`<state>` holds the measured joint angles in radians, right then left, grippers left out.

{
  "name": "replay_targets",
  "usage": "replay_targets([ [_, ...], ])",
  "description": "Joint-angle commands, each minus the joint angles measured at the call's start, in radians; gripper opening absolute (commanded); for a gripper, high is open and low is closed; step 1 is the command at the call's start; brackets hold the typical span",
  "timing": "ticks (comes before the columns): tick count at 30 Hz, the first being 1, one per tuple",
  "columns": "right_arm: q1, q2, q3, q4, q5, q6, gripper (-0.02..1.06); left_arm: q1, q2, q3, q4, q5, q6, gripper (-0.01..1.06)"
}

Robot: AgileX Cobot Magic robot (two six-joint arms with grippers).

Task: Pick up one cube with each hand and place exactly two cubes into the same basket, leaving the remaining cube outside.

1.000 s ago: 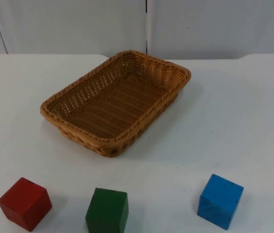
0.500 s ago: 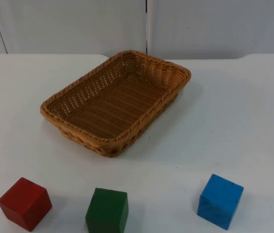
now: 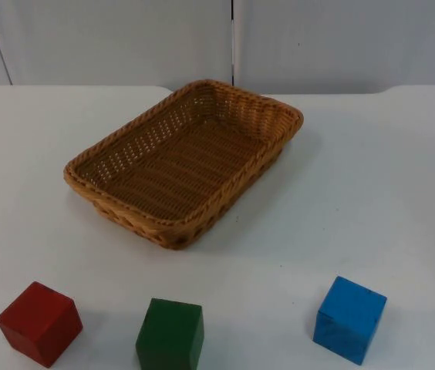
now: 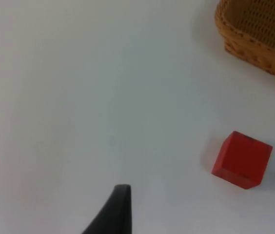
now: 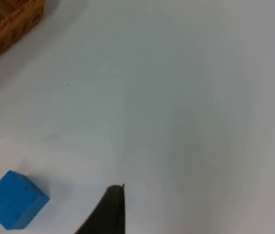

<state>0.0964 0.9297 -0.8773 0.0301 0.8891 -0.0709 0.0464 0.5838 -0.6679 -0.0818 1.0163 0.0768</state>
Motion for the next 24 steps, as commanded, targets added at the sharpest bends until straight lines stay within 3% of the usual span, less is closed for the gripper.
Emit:
replay_targets([
  [1,-0.006,0.028,-0.016,0.013,-0.022,-0.022,1.05,0.002,0.026,-0.026,-0.014,-0.005,0.015,1.05],
  [12,-0.002,0.187,-0.060,0.058,-0.047,-0.088,1.05,0.002,0.208,-0.064,-0.069,-0.005,0.121,1.05],
  [17,-0.002,0.253,-0.074,0.230,-0.047,-0.261,1.05,0.002,0.325,-0.064,-0.202,-0.013,0.259,1.05],
  [24,0.024,0.300,-0.074,0.279,-0.049,-0.319,1.05,0.002,0.391,-0.064,-0.298,-0.013,0.389,1.05],
])
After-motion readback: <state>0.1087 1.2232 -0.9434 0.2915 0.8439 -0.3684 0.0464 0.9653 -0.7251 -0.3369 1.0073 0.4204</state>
